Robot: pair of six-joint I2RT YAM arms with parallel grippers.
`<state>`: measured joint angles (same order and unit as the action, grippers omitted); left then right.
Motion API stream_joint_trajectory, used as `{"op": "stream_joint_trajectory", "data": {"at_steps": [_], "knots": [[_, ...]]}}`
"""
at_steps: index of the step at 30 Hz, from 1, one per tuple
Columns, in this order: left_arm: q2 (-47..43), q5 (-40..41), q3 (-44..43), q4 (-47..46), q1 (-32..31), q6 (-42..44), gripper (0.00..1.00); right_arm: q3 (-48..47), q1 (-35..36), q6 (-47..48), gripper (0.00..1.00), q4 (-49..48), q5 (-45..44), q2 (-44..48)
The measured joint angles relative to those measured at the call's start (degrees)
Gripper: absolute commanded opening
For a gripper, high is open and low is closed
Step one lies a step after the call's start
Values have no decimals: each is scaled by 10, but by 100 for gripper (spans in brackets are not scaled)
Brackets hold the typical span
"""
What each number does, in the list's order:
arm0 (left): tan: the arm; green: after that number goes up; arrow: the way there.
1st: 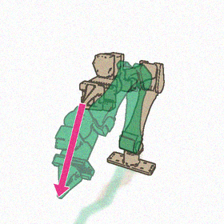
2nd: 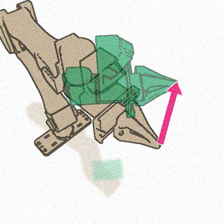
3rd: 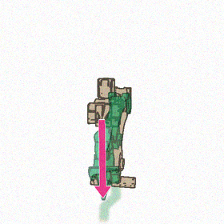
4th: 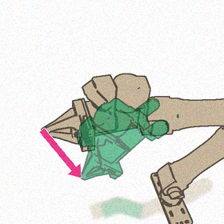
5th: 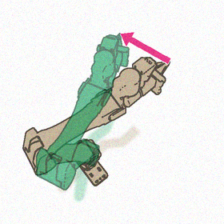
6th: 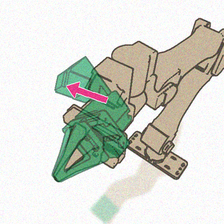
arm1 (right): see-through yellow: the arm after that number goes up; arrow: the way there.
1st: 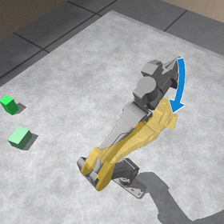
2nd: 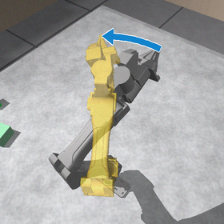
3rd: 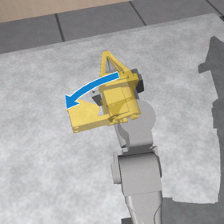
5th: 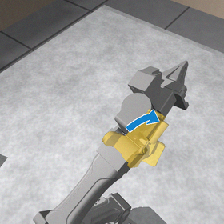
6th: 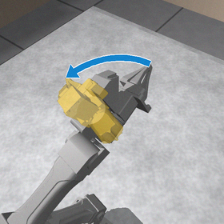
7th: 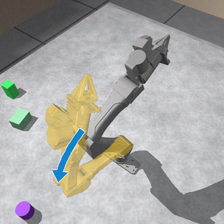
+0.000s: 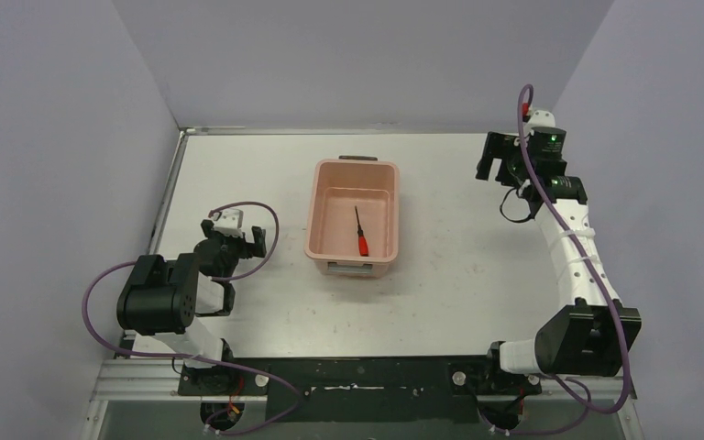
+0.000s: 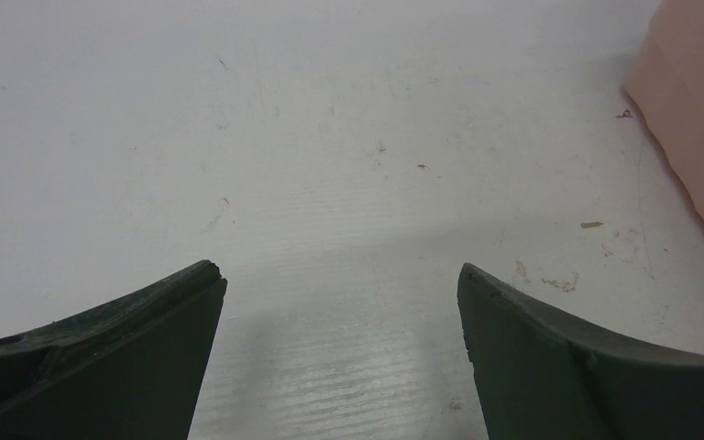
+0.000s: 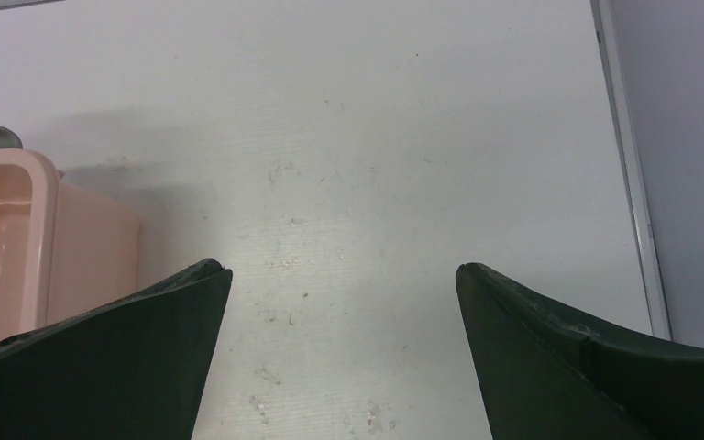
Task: Put the screwdriver in the bin
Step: Reset both arms
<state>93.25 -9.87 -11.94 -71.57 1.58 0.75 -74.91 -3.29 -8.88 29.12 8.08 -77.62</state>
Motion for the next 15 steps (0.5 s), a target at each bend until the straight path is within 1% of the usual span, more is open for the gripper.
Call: {"op": "stream_joint_trajectory", "data": {"at_steps": [15], "knots": [[0,0,0,0,0,0,97,2,1,20,100,0,3,0]]}}
